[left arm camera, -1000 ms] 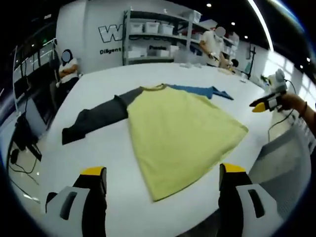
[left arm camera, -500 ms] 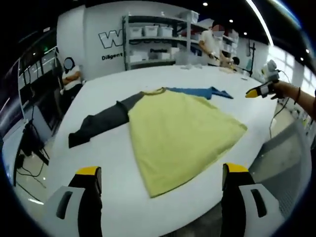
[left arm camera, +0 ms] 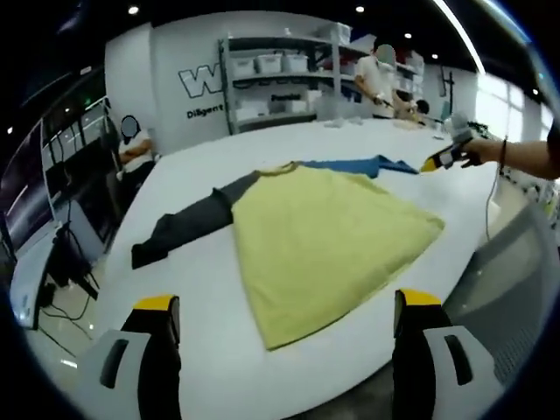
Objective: Fold the garment on the visible template until the final outline fits inside the template.
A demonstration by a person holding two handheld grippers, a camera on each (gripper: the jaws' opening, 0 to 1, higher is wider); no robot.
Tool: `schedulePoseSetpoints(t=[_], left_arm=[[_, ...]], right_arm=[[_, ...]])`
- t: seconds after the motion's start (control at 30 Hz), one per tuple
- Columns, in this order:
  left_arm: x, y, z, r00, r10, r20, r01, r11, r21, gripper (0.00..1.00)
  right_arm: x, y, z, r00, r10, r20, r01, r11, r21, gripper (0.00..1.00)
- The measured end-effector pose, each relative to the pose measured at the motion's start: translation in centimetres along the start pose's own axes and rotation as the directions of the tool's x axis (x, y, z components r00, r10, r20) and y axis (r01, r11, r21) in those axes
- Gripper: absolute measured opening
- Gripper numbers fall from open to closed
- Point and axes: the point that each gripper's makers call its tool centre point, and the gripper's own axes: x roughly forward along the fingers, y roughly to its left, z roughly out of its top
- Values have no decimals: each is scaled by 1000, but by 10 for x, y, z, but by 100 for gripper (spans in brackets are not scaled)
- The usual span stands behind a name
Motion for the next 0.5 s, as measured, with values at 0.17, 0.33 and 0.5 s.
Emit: schedulePoseSetpoints(t=[0.17, 0.33, 0.5], left_arm=[[1, 7, 2, 999, 33, 24, -33, 999, -16, 94], [3, 9, 7, 996, 67, 54, -69, 997, 28, 91], [3, 11, 4, 996, 76, 39, -77, 997, 20, 89]], right_arm=[[18, -13, -7, 998, -27, -52, 22, 995, -92, 47], [28, -27, -8, 998, -42, -53, 35, 992, -123, 36], [31, -28, -5, 998, -38, -42, 32, 990, -139, 25]])
